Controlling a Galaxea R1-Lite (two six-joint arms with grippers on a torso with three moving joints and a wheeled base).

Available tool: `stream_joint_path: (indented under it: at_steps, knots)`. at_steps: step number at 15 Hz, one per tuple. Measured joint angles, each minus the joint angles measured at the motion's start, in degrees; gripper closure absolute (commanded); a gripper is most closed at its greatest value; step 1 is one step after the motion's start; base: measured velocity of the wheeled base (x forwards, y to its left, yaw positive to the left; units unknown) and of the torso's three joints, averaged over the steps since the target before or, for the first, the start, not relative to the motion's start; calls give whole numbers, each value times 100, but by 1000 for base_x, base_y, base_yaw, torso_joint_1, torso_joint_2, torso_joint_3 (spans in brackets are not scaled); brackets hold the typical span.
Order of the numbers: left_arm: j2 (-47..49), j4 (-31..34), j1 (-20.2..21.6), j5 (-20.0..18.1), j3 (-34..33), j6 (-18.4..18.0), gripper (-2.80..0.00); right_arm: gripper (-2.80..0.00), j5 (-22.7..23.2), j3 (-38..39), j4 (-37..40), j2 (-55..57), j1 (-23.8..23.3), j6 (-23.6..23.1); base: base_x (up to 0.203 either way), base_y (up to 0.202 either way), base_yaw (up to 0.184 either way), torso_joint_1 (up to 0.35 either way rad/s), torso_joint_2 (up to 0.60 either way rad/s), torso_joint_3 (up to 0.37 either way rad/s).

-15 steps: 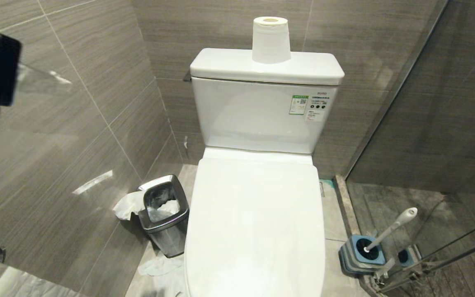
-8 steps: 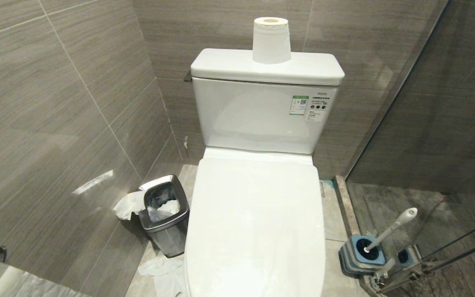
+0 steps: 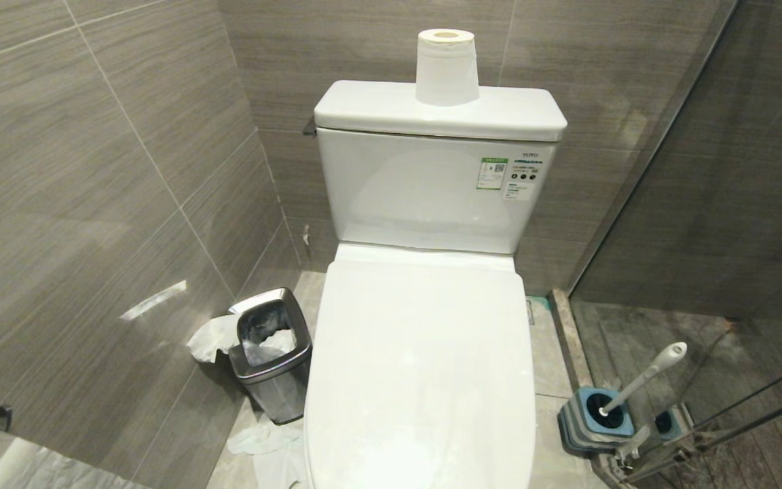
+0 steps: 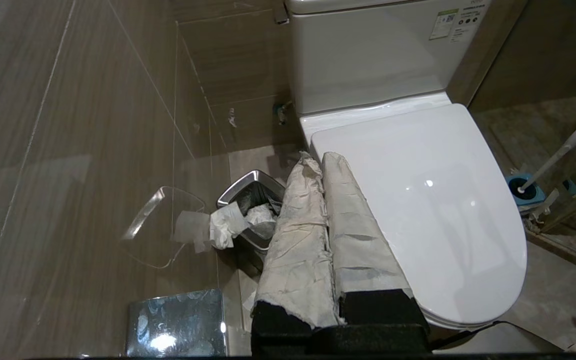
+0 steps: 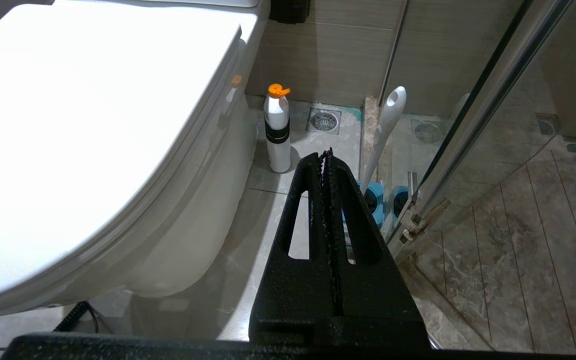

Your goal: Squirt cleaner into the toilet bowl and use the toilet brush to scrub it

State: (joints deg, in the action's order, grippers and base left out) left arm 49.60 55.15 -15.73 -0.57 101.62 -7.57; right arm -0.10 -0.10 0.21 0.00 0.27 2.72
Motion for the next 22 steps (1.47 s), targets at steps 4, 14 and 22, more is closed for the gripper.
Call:
stream_joint_path:
  at_steps: [4,14,22]
  knots:
    - [-57,2,63,361,-5,27,0,0,1,0,0,0,2,-2,0,0,0,0,0,0]
    - [-637,-5,801,1080,-96,-265,0,0,-1,0,0,0,2,-4,0,0,0,0,0,0]
    - [-2382,-1683,1656,1068,-1951,-677,0,0,3,0,0,0,0,0,0,0,0,0,0,0]
